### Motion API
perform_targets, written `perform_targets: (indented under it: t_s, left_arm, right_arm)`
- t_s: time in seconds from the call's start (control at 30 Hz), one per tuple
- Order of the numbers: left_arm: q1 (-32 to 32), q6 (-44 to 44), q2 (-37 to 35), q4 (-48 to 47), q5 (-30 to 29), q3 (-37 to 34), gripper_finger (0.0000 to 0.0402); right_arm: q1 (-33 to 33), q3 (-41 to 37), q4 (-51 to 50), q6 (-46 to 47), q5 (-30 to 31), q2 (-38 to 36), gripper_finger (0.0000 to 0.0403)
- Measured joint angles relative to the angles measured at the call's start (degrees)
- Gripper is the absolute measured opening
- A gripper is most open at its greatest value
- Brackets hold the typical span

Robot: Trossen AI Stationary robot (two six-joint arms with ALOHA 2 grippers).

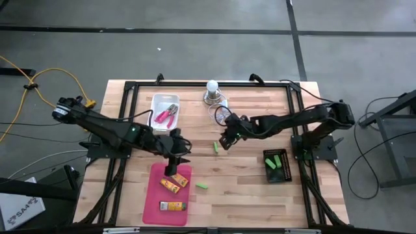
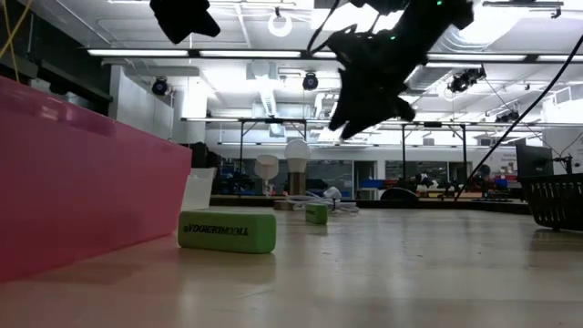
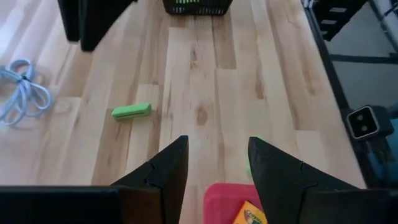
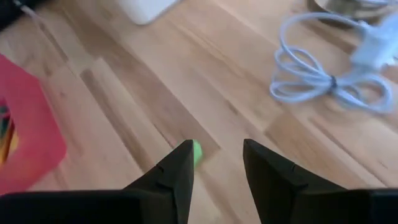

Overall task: Pick & Place School Supplies
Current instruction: Put the green eraser into the black bin

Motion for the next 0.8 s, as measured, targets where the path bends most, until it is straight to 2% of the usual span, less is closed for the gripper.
perform_targets:
  t_s: [0.27,0.4,0.57,0.8]
  left_arm:
    - [-5.7,-1.7,-2.6,0.5,-7.6,-4.3,0.0161]
    - [-7.4,-2.8,-5.1,3.5,-9.5,-9.2,0.0161]
    - [-6.8,-1.0,-9.6,8.3,-9.4,-14.8,0.0161]
    - [-6.4,-0.9,-14.2,9.5,-7.7,-21.4,0.0161]
  right_arm:
    - [-0.6,0.1,14.5,-4.4,-5.4,6.2,0.0128]
    - [-0.6,0.1,14.8,-4.5,-5.4,7.8,0.0128]
    - [-0.7,0.0,14.9,-3.2,-5.1,8.1,0.0128]
    - [-0.5,0.0,13.5,1.5,-3.7,8.1,0.0128]
